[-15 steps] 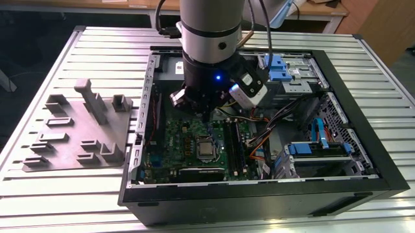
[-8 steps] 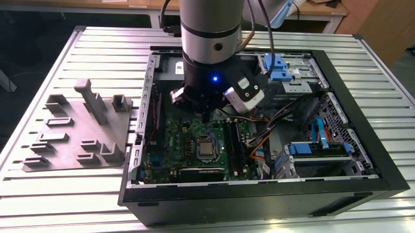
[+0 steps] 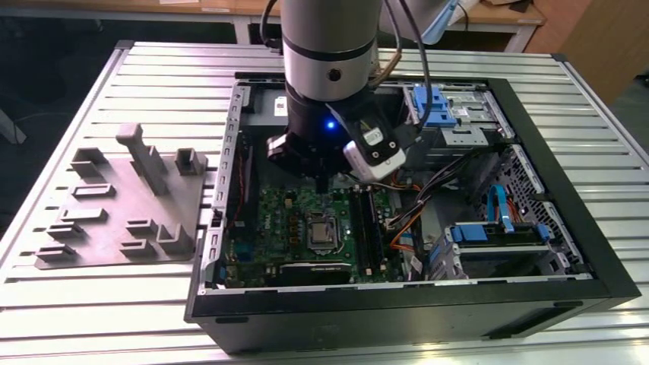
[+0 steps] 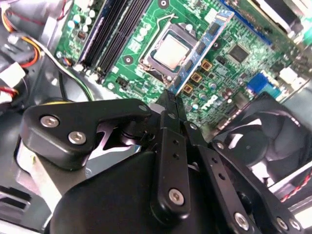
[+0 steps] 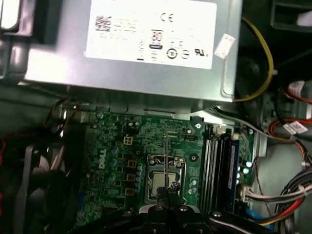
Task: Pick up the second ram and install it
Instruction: 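Insert the second ram into the second slot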
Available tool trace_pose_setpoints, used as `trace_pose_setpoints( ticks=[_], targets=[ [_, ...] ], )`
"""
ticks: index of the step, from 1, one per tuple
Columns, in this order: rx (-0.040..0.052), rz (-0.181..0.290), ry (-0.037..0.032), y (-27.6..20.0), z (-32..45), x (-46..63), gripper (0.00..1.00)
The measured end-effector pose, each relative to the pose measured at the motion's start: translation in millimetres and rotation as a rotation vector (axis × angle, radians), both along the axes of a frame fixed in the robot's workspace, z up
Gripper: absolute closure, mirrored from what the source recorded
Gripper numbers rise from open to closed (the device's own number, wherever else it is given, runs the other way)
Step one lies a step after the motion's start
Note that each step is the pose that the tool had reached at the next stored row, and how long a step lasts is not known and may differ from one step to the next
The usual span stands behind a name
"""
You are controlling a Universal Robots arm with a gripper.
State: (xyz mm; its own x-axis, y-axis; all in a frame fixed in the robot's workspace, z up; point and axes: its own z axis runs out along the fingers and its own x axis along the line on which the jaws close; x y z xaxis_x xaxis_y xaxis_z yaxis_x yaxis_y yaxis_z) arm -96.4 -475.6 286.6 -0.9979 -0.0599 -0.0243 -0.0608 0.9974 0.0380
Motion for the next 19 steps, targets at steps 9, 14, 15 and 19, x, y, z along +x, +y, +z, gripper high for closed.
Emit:
trace_pose_setpoints(
  ticks=[9,14,15,19],
  targets=[
    [0.0004,-0.081,0.0000,0.0,-1.2,0.0,0.89],
    [0.0004,-0.079,0.0001,0.0,-1.3,9.2,0.89],
    [0.0005,-0.078,0.0001,0.0,-1.5,12.0,0.89],
    [0.0005,-0.073,0.0001,0.0,-2.2,24.3,0.89]
  ],
)
